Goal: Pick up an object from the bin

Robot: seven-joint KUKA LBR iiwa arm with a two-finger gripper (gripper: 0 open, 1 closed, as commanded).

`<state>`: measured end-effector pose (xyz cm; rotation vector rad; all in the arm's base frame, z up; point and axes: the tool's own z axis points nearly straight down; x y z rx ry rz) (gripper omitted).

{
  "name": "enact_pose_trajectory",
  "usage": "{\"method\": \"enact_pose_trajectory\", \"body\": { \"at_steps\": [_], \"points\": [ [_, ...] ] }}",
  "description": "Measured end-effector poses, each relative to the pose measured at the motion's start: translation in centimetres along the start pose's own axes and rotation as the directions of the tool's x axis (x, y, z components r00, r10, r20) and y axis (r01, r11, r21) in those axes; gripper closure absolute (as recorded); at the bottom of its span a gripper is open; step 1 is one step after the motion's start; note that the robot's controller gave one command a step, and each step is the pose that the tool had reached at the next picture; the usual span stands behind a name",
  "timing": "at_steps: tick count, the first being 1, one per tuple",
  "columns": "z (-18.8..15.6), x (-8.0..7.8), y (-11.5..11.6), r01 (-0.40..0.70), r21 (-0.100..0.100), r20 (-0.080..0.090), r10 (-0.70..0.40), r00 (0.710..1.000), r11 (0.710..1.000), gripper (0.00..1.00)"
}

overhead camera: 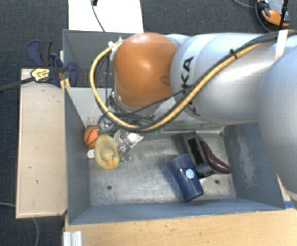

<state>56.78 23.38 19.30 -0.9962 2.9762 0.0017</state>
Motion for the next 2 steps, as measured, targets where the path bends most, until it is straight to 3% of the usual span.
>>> {"method": "enact_pose_trajectory", "body": {
  "at_steps": [1,2],
  "points": [
    [0.0,0.0,0.0,-0.001,0.000,0.000,0.001,1.000,1.000,1.00],
    [-4.7,0.7,-0.2,0.065,-0.002,-0.005,-0.065,0.998,0.998,1.00]
  ]
}}
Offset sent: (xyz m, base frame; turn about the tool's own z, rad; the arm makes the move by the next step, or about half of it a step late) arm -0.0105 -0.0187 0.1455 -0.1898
